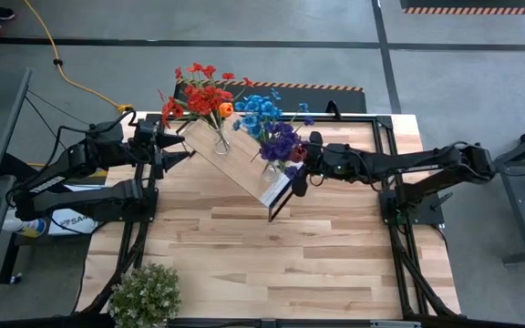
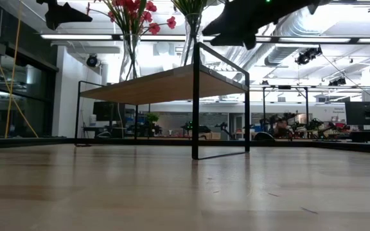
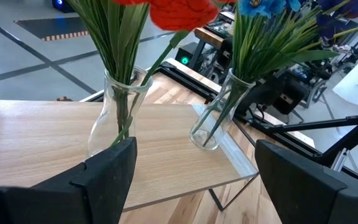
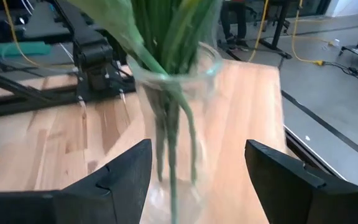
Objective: Pick and place flowers into a vace then onto a shelf
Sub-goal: Return to Home Position
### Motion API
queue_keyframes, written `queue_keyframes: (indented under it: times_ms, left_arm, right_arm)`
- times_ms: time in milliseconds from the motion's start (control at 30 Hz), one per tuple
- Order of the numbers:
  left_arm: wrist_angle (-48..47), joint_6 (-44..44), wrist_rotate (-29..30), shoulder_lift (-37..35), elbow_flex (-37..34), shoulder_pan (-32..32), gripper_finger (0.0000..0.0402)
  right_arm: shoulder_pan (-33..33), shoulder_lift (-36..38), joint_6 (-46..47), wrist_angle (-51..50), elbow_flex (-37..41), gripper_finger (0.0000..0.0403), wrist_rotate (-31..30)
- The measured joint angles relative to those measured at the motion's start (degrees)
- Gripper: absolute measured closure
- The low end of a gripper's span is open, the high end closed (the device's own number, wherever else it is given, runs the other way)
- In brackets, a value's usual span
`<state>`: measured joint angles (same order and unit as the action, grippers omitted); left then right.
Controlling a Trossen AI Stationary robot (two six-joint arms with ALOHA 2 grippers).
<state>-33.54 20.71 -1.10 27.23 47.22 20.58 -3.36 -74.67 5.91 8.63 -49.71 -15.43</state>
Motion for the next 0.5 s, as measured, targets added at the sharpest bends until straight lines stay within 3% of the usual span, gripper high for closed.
queue_keyframes:
  times_ms: [500]
  left_arm:
    - [0.2,0.1,0.0,-0.1,0.0,0.0,0.0043]
  right_arm:
    - [0.0,7.3,0.0,-11.8,0.0,0.0155,-0.7]
